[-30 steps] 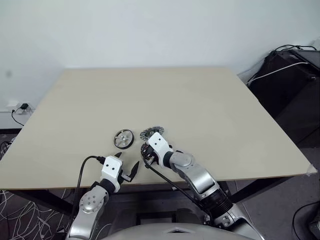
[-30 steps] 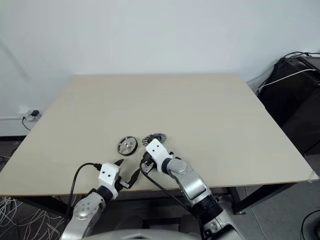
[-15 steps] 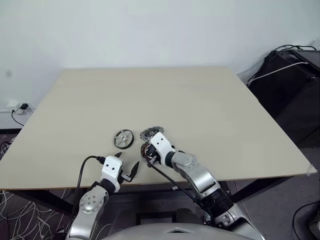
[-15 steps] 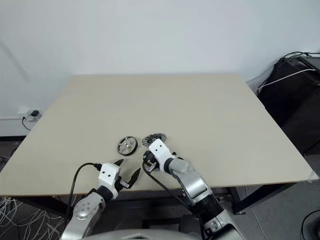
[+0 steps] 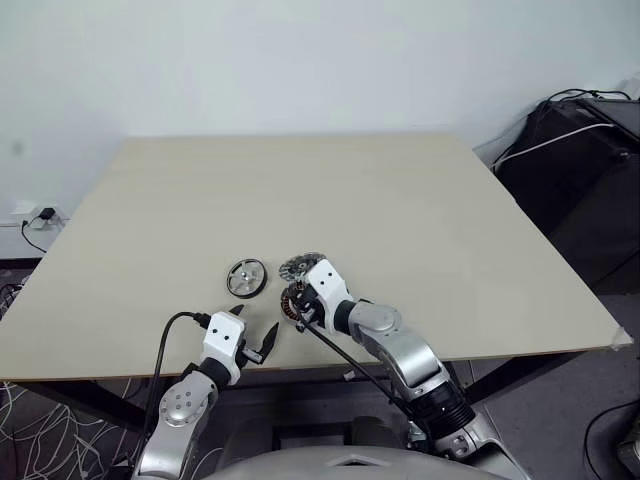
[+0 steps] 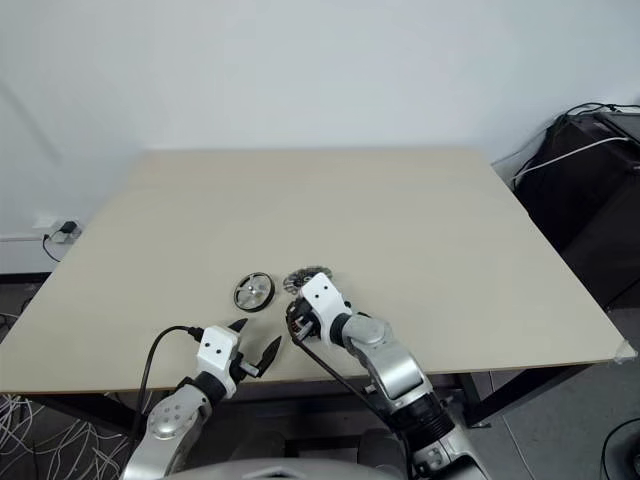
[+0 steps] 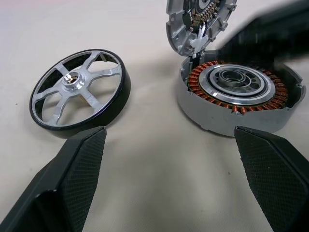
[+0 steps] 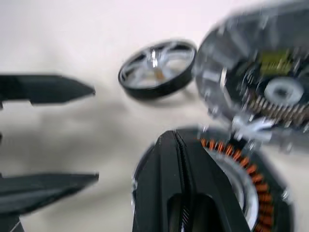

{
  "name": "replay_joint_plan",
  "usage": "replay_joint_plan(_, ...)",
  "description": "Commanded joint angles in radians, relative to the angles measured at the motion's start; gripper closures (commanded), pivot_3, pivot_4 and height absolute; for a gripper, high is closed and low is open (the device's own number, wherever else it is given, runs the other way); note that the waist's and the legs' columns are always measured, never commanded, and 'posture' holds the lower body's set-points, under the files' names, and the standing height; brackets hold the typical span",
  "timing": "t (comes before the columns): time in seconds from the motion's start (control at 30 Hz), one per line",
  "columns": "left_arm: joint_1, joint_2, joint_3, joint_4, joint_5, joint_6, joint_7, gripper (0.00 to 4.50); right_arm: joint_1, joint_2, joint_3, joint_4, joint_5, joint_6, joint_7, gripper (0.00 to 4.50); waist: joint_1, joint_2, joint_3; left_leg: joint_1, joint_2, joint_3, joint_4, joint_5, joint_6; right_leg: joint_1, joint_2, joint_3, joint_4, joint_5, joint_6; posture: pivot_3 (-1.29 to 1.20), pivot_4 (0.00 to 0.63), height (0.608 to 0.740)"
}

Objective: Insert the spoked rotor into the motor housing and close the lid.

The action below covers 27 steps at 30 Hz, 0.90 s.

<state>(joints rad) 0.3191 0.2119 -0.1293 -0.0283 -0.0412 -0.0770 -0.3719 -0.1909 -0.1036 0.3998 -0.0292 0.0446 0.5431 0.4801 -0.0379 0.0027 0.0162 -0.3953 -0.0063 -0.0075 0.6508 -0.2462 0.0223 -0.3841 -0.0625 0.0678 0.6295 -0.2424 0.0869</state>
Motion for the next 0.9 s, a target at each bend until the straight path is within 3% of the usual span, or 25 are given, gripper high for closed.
replay_joint_plan(0.03, -0.009, -0.003, -0.009, -0.024, 0.0, -0.01, -0.003, 0.0, -0.028, 0.008, -0.024, 0.0, -0.011, -0.03, -0.03, 4.46, 0.001, 0.0, 0.0, 0.0, 0.0, 0.0, 0.0, 0.0, 0.0, 0.0, 0.0, 0.0, 0.0, 0.0, 0.0, 0.0, 0.0, 0.74)
replay_joint_plan(0.9, -0.008, -0.011, -0.013, -0.027, 0.0, -0.008, 0.001, 0.0, -0.004, -0.046, -0.013, 0.062, -0.035, -0.019, -0.006, 4.46, 0.001, 0.0, 0.0, 0.0, 0.0, 0.0, 0.0, 0.0, 0.0, 0.0, 0.0, 0.0, 0.0, 0.001, -0.001, 0.0, 0.0, 0.74)
